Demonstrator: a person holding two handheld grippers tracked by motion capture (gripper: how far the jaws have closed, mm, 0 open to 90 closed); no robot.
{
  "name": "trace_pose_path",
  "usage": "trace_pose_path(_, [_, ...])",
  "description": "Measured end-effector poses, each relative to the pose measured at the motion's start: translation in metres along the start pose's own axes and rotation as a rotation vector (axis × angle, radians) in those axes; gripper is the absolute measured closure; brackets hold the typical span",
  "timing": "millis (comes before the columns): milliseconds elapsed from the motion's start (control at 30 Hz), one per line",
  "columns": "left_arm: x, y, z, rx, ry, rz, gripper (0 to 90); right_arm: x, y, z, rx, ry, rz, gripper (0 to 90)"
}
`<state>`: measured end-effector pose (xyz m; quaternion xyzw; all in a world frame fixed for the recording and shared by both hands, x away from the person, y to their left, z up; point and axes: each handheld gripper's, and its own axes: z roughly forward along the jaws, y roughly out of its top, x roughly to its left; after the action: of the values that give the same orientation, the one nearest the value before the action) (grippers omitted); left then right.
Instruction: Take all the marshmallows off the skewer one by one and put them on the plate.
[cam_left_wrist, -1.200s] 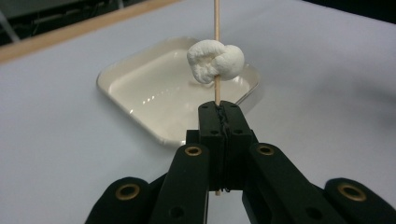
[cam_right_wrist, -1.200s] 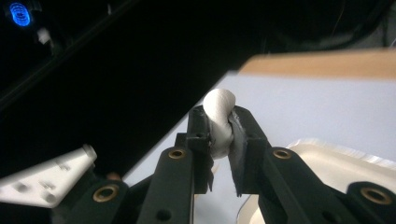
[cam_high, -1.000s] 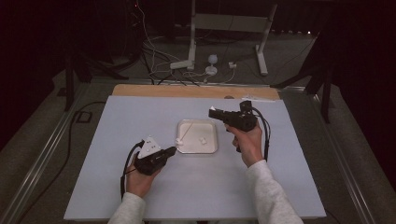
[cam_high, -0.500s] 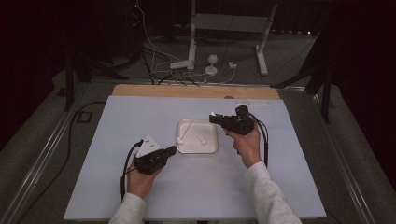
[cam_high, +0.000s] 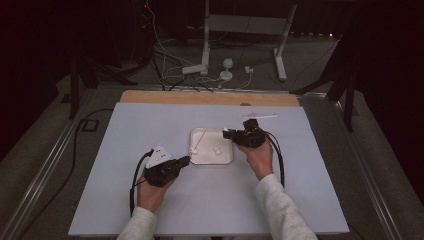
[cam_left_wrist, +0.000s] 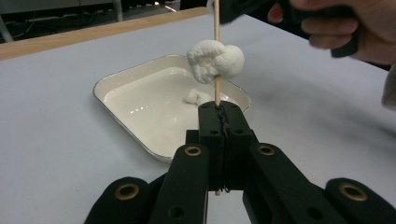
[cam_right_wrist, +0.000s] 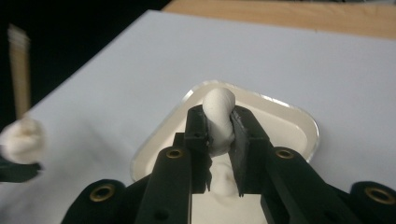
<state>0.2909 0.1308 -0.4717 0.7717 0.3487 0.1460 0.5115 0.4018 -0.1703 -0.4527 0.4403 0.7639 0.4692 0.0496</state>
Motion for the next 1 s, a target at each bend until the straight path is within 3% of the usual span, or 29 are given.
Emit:
trace_pose_path(133, [0.001, 0.000, 0.000, 0.002, 0.003, -0.006, 90.0, -0.004, -0.005, 0.011, 0.039, -0.020, 0.007, 75.0])
trace_pose_path(300, [0.002, 0.000, 0.000, 0.001, 0.007, -0.007, 90.0, -0.008, -0.009, 0.019, 0.041, -0.076, 0.011, 30.2])
trace_pose_path(433, [0.003, 0.000, 0.000, 0.002, 0.013, -0.012, 90.0, -0.007, -0.010, 0.016, 0.032, -0.053, 0.019, 16.4])
trace_pose_path(667, [0.003, 0.000, 0.000, 0.001, 0.019, -0.014, 90.0, 0.002, -0.007, 0.007, 0.007, 0.010, 0.023, 14.7])
trace_pose_path(1000, [0.004, 0.000, 0.000, -0.004, 0.030, -0.021, 90.0, 0.023, -0.009, 0.004, 0.013, 0.093, -0.003, 14.6])
